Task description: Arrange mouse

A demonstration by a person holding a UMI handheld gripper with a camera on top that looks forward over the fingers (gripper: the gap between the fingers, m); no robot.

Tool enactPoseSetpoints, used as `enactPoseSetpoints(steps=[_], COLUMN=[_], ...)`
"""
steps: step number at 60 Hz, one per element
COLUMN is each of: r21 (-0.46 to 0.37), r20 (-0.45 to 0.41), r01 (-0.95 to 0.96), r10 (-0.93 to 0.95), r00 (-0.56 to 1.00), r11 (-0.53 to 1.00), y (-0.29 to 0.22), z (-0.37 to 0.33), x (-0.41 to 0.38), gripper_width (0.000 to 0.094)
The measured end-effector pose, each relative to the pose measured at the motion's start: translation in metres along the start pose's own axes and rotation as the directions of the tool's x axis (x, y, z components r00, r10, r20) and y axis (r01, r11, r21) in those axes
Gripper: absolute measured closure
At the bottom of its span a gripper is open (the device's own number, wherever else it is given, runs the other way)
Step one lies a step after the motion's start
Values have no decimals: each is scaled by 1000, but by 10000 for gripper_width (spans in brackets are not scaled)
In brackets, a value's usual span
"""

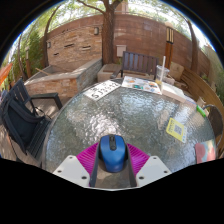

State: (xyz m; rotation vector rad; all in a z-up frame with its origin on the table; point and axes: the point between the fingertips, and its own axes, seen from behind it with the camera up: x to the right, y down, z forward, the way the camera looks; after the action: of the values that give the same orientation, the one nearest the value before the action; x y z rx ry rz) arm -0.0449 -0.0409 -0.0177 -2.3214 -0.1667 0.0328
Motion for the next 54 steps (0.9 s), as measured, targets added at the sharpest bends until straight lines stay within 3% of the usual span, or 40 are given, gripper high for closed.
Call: enactPoseSetpoints(steps=[9,15,28,33,38,44,49,54], r21=[-12,9,285,382,422,376,264,140], r20=[-11,11,95,74,32,-61,-136,-157], r01=[-9,-29,-114,-135,-161,-162,-171,-200], r10=[9,29,91,116,163,199,212,221], r00=[1000,1000,991,991,986,978,968,963], r11=[1000,1000,952,914,892,912,949,970], y=[1,-12,-142,-183,-196,-150,-64,-10], z=[-3,-16,-130,-182,-213,-211,-172,-145], x=[0,-2,42,102,179,273,339,374], gripper_width=[578,581,580,581,582,583,583,580])
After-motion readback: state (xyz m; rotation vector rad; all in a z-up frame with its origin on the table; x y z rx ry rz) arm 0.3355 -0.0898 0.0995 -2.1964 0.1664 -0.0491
